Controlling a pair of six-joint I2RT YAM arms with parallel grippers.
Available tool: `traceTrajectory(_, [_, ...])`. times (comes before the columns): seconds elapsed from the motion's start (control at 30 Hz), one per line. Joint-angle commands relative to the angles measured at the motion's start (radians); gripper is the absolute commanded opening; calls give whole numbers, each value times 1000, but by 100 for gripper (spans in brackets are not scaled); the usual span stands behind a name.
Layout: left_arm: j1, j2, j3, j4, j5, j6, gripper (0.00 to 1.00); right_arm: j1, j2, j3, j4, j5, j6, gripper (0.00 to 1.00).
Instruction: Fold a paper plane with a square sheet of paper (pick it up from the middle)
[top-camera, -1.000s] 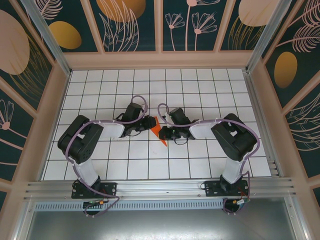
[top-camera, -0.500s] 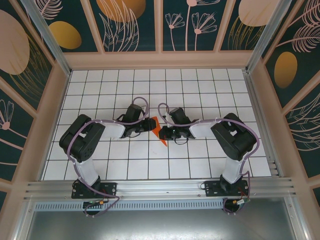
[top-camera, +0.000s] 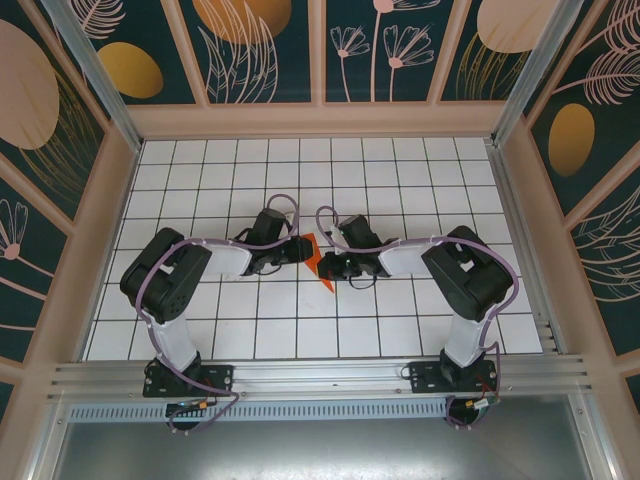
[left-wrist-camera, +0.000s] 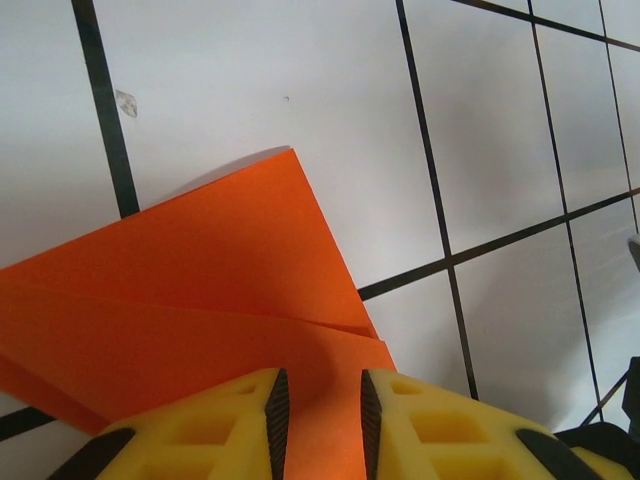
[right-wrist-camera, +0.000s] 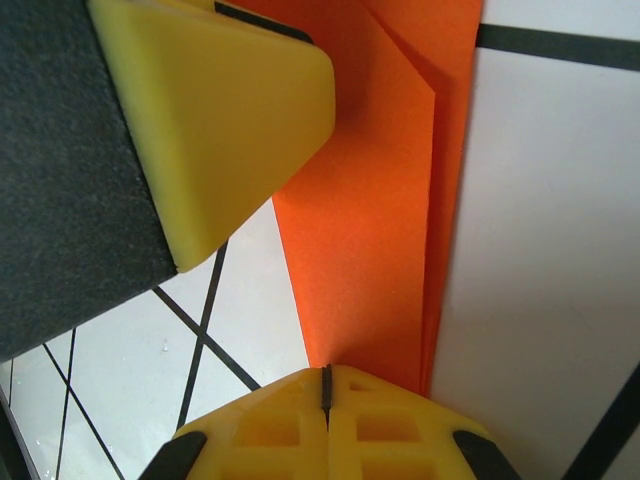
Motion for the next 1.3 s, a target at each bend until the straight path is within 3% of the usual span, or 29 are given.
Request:
traceTrajectory(0.0, [68,45,15,-48,-119,54,29,0,63,-36,-93,50,-34,0])
traceTrajectory(0.4, [197,86,66,-92,-144,71,27,1,78,-63,-73,52,-21,0])
traceTrajectory(0.67, [205,-45,76,-45,-75,-21,25,0,73,-52,-51,36,6,0])
traceTrajectory(0.93, [111,-228,-86,81,0,-88,8,2,78,-56,-25,29,31,0])
traceTrajectory(1.07, [56,-188,-92,74,32,-100,0,3,79,-53,-31,30,31,0])
traceTrajectory(1.27, [19,-83,-82,89,101,-82,0,3,79,-52,-37,32,34,0])
